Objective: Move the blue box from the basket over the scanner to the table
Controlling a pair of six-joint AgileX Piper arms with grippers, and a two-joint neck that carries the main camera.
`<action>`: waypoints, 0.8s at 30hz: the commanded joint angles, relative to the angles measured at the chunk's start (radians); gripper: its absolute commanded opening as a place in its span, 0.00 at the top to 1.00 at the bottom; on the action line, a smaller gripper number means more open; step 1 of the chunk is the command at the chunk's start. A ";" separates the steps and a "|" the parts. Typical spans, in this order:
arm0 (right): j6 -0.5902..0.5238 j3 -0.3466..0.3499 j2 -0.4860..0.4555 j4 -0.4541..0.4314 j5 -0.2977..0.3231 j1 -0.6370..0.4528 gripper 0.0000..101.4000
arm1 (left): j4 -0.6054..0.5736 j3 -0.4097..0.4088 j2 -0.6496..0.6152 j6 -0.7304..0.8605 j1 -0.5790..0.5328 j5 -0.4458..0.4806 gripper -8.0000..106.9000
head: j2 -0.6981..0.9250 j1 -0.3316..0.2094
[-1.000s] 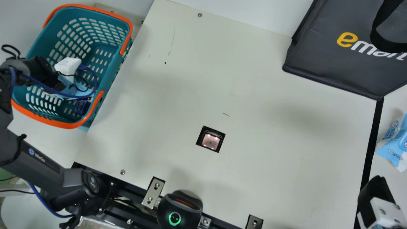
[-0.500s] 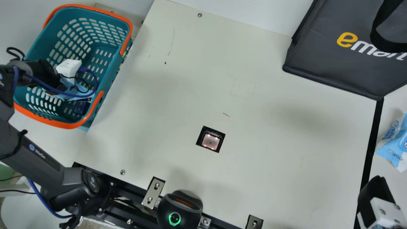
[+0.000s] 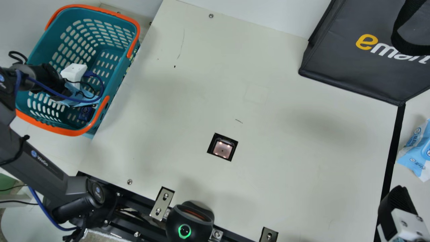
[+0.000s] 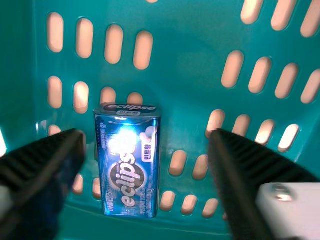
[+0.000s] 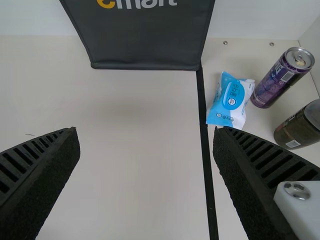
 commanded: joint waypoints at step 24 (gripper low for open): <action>0.000 0.000 0.000 0.000 0.000 0.000 0.06 | -0.111 -0.003 -0.167 0.029 -0.024 0.116 1.00 | 0.004 -0.030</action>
